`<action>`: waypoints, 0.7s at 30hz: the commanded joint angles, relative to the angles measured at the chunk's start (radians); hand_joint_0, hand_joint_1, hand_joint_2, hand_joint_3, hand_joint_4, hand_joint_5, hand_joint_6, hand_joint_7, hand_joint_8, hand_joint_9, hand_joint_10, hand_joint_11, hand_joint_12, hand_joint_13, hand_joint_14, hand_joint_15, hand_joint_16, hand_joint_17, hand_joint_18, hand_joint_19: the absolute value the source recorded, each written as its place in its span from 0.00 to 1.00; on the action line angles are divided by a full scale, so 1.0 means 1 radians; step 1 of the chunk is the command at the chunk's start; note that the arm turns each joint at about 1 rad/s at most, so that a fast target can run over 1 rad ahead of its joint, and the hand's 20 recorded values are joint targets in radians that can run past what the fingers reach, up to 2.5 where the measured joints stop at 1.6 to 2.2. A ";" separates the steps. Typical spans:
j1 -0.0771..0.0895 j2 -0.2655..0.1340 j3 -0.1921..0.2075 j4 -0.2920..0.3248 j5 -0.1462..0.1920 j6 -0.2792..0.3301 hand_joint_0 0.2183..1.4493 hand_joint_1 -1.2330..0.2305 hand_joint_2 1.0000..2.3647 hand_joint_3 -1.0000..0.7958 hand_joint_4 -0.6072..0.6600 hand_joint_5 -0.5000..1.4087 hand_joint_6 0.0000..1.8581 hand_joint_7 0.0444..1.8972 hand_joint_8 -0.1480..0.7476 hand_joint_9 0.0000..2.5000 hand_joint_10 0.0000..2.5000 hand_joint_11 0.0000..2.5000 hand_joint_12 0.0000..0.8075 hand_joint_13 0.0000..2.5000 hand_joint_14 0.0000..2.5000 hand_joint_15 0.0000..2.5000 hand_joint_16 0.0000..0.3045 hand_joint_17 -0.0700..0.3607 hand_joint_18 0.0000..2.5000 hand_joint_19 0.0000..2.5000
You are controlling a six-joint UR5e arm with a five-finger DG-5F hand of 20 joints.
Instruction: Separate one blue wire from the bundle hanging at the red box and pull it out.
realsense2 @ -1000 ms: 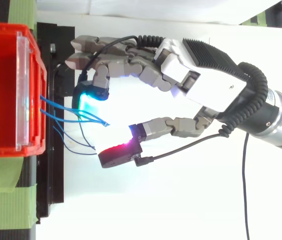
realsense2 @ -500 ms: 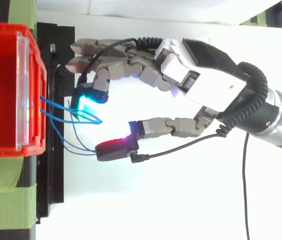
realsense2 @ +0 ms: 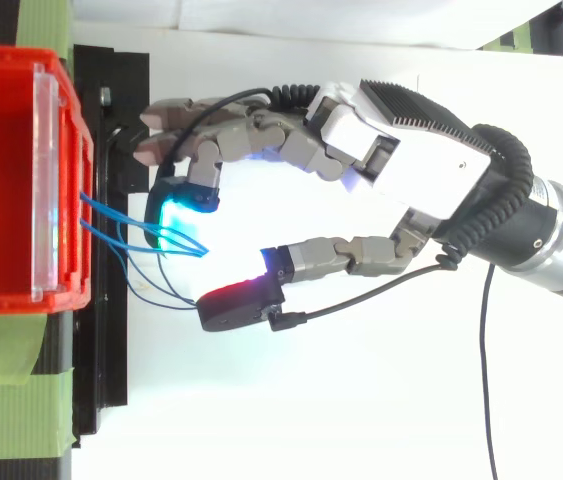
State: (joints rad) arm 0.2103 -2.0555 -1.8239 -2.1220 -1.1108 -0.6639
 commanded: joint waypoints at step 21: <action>0.006 0.000 0.000 -0.147 -0.029 0.366 0.36 0.34 0.02 0.48 0.63 0.17 0.41 0.58 0.56 0.28 0.00 0.14 0.45 0.33 0.01 0.16 0.14 0.39 0.15 0.12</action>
State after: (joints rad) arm 0.2161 -2.0552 -1.8239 -2.2640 -1.1318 -0.3112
